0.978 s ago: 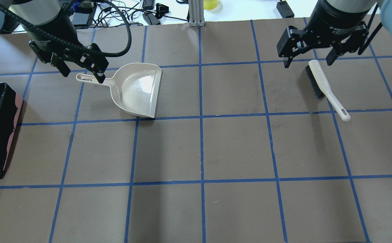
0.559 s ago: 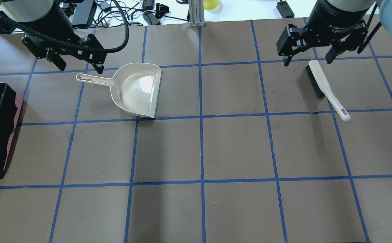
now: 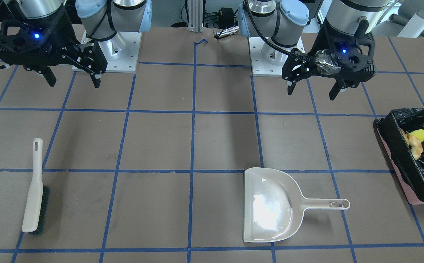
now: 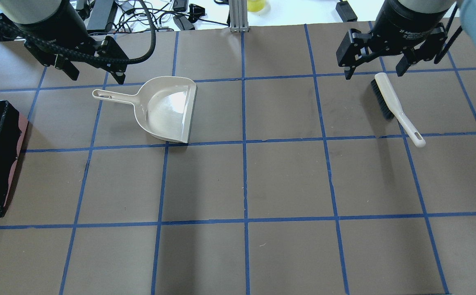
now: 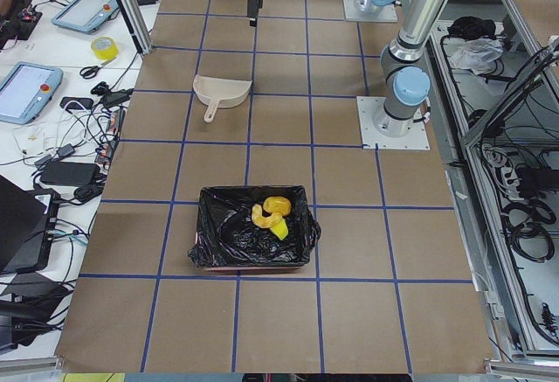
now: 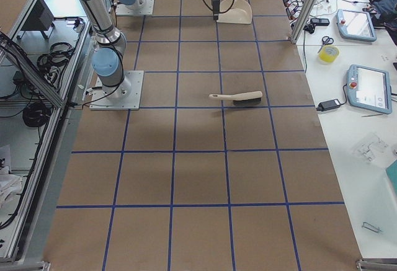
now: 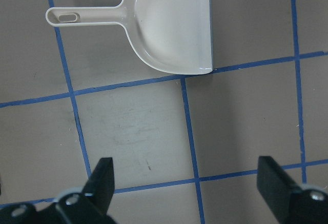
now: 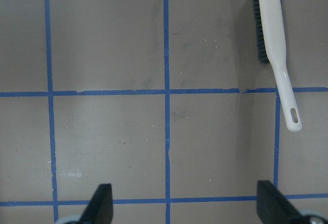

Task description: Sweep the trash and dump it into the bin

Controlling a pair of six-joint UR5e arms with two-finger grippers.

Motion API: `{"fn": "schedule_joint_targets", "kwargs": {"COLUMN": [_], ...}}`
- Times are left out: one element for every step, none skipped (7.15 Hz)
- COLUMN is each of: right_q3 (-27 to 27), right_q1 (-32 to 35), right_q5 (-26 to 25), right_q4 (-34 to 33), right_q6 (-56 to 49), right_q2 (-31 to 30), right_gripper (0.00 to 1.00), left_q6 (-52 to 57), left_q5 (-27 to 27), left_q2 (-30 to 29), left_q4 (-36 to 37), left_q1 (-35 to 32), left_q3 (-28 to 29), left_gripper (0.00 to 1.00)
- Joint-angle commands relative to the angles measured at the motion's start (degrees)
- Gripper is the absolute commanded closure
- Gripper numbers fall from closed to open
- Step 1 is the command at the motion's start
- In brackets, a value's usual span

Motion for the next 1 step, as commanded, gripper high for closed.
{"fn": "schedule_joint_targets", "kwargs": {"right_q3": [0.00], "right_q1": [0.00], "right_q5": [-0.03], "right_q4": [0.03], "right_q6": [0.00], "right_q2": [0.00], "right_gripper": [0.00], "left_q6": [0.47], "left_q5": [0.07], "left_q2": [0.12], "left_q4": [0.05], "left_q1": [0.06], "left_q3": [-0.05], "left_gripper": [0.00]}}
